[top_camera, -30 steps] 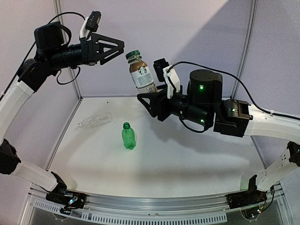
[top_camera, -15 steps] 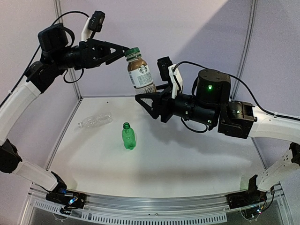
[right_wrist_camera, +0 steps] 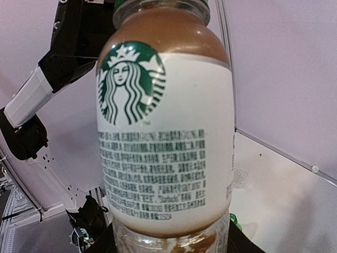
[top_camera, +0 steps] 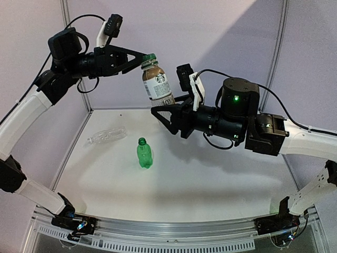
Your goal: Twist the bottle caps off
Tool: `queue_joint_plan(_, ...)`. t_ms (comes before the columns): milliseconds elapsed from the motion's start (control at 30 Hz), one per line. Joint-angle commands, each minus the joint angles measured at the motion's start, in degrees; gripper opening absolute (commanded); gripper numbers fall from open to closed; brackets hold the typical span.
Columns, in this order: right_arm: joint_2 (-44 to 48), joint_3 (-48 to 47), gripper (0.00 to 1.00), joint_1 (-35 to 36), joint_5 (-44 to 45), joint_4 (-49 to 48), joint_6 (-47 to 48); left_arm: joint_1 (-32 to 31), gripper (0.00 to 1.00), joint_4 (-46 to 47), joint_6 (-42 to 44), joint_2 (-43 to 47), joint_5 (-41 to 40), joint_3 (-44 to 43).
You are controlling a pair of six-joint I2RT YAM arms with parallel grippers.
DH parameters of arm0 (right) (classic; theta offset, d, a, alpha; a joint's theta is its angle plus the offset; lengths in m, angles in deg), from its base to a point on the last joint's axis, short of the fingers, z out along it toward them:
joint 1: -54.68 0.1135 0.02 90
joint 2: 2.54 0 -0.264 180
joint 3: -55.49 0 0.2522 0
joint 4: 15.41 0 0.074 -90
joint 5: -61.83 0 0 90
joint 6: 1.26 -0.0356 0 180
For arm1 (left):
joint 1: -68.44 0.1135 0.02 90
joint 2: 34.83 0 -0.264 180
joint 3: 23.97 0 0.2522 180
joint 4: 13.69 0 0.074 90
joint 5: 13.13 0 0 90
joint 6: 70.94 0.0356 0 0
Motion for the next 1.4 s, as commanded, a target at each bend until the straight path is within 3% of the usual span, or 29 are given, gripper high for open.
queue_joint_plan(0, 0.99, -0.02, 0.22, 0.24, -0.77, 0.03, -0.54, 0.45, 0.62, 1.63, -0.79, -0.83, 0.53, 1.02)
queue_joint_plan(300, 0.81, -0.12, 0.22, 0.19, -0.91, -0.04, -0.55, 0.47, 0.40, 1.44, -1.12, -1.09, -0.54, 1.74)
queue_joint_plan(500, 0.64, -0.28, 0.22, 0.19, -1.09, 0.10, -0.68, 0.47, 0.58, 1.56, -1.18, -1.51, -1.05, 1.92)
queue_joint_plan(700, 0.39, -0.70, 0.22, 0.23, -1.01, 0.31, -0.46, 0.39, 0.64, 1.96, -1.17, -1.82, -0.66, 2.10)
queue_joint_plan(1000, -0.77, -1.76, 0.22, 0.20, -1.15, 0.74, -0.28, 0.36, 0.32, 1.77, -0.64, -2.04, 0.03, 2.01)
queue_joint_plan(1233, -1.62, -3.01, 0.23, 0.25, 2.66, 1.89, 0.36, 0.39, 0.29, -2.04, 1.12, -1.73, -1.08, 2.21)
queue_joint_plan(1367, -2.71, -4.60, 0.23, 0.18, 8.48, 5.75, 0.99, 0.41, 0.29, -7.23, 1.47, -1.33, -6.60, 1.25)
